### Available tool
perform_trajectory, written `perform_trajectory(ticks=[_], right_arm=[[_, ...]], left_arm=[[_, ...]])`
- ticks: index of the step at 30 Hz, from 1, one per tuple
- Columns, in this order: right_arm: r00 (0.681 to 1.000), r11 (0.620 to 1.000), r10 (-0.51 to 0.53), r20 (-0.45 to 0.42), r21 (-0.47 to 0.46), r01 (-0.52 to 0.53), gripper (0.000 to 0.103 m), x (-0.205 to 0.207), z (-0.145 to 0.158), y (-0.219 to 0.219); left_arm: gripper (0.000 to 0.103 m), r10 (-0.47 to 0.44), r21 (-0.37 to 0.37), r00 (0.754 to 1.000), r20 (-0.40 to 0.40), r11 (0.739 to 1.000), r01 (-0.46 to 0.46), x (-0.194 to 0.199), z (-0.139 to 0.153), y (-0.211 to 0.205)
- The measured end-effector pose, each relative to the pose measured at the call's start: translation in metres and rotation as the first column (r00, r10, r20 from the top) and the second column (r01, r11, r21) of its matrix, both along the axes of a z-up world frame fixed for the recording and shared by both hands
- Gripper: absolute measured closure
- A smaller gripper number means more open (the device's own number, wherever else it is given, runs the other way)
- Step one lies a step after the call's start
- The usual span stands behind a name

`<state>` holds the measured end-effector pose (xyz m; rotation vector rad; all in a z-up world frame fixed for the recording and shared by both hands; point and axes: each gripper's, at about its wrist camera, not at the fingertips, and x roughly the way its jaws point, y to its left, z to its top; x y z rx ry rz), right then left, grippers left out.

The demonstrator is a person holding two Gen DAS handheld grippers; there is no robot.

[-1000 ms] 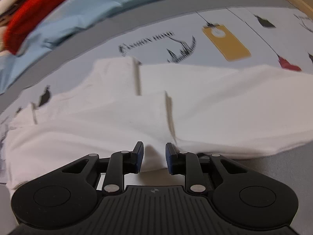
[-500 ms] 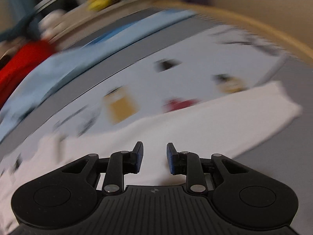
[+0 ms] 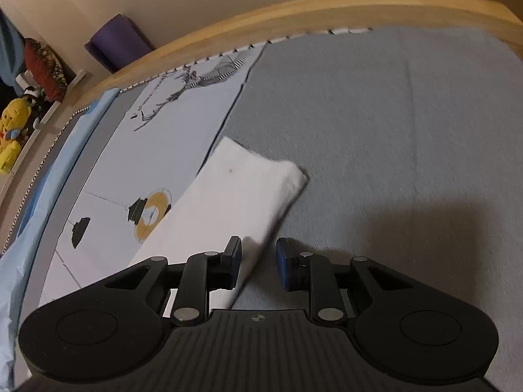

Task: Fold small clothes
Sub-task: 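Grasp the other sleeve with the right gripper and fold it over the body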

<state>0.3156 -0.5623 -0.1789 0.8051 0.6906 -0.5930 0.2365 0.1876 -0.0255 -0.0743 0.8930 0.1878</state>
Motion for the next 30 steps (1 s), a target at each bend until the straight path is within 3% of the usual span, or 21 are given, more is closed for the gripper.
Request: perform_trajectory(ticks=[3,8,10,11,16,21,25,30], right_arm=[[1.0,0.999,0.028,0.001,-0.026,-0.028,0.06,0.009,-0.001,0.004],[0.998,0.994,0.057,-0.007,-0.087,-0.058,0.06,0.02,0.001,0.011],[0.998,0.991,0.069,-0.006,-0.111,-0.07,0.078,0.023,0.002,0.014],[0.997,0.991,0.077,-0.006,-0.113,-0.077,0.096,0.024,0.001,0.015],[0.996,0.986,0.081,0.036,-0.15,-0.075,0.098,0.026,0.013,0.026],[0.978,0.962,0.164,0.125,-0.242,-0.131,0.099,0.035,0.054,0.06],[0.92,0.891,0.349,0.18,-0.367,-0.266,0.099,0.043,0.092,0.122],[0.772,0.736,0.61,0.178,-0.486,-0.471,0.099,0.043,0.125,0.233]], left_arm=[[0.06,0.007,-0.002,1.0,-0.002,1.0,-0.007,0.002,0.0,0.0],[0.06,-0.009,0.01,1.0,-0.005,1.0,0.009,0.002,0.0,-0.002],[0.06,-0.009,0.009,1.0,-0.005,1.0,0.009,0.002,0.0,-0.001],[0.06,-0.009,0.009,1.0,-0.006,1.0,0.009,0.002,0.0,-0.001],[0.06,-0.013,0.007,1.0,-0.001,1.0,0.013,-0.001,0.002,0.001],[0.06,-0.018,-0.002,1.0,0.004,1.0,0.018,-0.003,0.004,0.001],[0.06,-0.027,-0.009,1.0,0.011,1.0,0.027,-0.006,0.009,0.002],[0.06,0.004,-0.03,1.0,0.016,1.0,-0.004,-0.012,0.015,0.016]])
